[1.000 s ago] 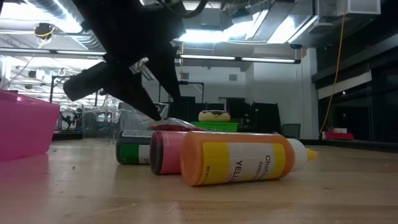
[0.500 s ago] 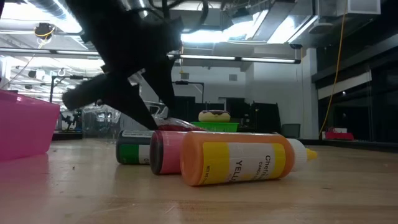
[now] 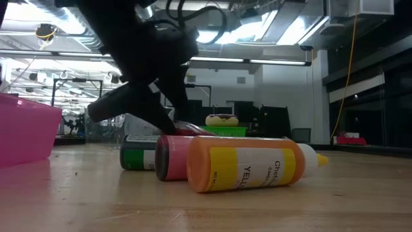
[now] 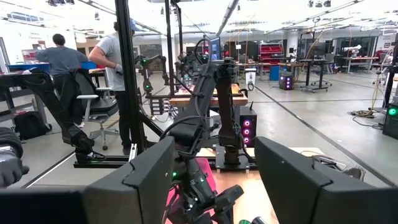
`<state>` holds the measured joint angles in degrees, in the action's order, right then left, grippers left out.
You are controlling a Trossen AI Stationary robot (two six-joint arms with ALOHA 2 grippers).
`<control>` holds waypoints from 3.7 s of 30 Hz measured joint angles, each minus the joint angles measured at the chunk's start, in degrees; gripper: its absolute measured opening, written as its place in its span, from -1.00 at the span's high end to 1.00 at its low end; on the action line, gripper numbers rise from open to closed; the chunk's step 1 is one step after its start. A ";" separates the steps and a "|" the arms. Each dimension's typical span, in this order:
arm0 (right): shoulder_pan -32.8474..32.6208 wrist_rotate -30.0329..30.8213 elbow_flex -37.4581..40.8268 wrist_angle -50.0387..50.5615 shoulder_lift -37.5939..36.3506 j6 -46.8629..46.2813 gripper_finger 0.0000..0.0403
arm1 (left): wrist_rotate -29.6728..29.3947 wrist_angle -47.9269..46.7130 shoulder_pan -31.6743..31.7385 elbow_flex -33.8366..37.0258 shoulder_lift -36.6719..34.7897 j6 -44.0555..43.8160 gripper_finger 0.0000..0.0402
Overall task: Pick & Place Food Item
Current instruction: Put the red popcorn bag into the pink bin
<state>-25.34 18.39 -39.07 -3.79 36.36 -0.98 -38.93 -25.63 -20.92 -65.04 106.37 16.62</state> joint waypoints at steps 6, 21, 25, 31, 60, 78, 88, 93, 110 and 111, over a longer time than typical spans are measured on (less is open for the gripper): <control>0.00 0.00 0.00 0.30 0.00 0.03 -0.12 | 2.97 3.61 2.44 0.00 0.00 4.32 0.03; 0.02 0.04 -0.02 0.44 0.11 0.15 -0.12 | 8.73 1.88 7.58 -0.16 0.83 3.50 0.99; 0.02 0.02 -0.02 0.46 0.11 0.17 -0.12 | 7.80 -0.25 7.01 -1.67 0.55 3.54 0.99; 0.02 0.04 -0.02 0.44 0.11 0.19 -0.12 | 1.65 -3.59 3.99 -4.23 -3.51 2.52 0.99; 0.02 0.17 -0.02 0.42 0.20 0.27 -0.12 | -21.17 -27.66 -10.19 -5.42 -20.04 -21.05 0.99; 0.02 0.13 -0.02 0.44 0.26 -0.10 -0.12 | -24.98 -54.05 -20.32 -15.84 -20.06 -44.55 0.99; 0.02 0.00 -0.02 0.44 0.31 -1.40 -0.12 | -18.89 -62.90 -24.35 -17.50 -20.06 -54.91 0.99; 0.00 0.00 -0.02 0.46 0.31 -1.56 -0.12 | -15.03 -63.07 -24.31 -17.49 -20.06 -54.75 0.99; 0.00 -0.02 -0.02 -1.74 0.33 -6.08 -0.12 | -2.27 -42.40 -19.12 -16.59 -20.00 -48.68 0.69; 0.00 -0.02 -0.02 -1.69 0.33 -6.01 -0.12 | -2.49 -39.97 -18.98 -16.21 -20.00 -48.16 0.62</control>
<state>-25.34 18.37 -39.09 -5.48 36.69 -7.00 -41.43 -65.60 -39.90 -81.25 86.37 -31.53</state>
